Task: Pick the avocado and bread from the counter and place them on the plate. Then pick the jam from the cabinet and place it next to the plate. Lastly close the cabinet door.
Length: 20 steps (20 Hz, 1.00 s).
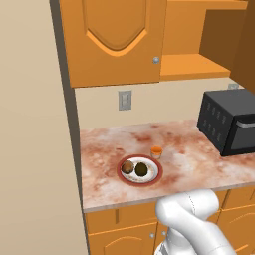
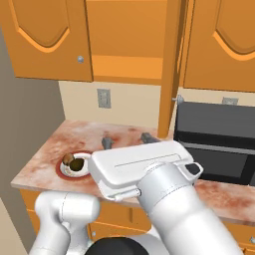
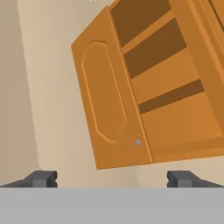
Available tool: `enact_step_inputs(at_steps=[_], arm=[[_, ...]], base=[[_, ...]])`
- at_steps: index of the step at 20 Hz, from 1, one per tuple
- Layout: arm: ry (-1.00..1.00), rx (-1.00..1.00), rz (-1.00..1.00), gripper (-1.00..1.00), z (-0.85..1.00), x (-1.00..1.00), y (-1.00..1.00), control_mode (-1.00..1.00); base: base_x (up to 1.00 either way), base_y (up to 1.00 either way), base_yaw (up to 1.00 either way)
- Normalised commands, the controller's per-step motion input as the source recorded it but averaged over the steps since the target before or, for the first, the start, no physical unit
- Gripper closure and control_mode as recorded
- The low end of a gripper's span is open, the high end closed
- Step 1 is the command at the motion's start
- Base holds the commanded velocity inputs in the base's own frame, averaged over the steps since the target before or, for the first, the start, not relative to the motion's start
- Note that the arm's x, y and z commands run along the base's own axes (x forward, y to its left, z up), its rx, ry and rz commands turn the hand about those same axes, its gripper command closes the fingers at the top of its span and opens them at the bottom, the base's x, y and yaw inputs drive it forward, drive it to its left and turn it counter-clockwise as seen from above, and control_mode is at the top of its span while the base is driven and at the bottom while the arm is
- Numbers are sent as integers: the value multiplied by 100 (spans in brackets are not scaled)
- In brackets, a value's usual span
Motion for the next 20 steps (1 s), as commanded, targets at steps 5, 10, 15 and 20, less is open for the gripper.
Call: enact_step_inputs(at_steps=[5,10,15,20], arm=[[-6,0,9,-100,-3,19,-6,-100],[0,0,8,-100,0,49,-10,-100],[0,0,2,-100,-3,21,-39,-100],[0,0,1,-100,0,31,-37,-100]], base=[[0,0,0],[0,0,0],[0,0,0],[0,0,0]])
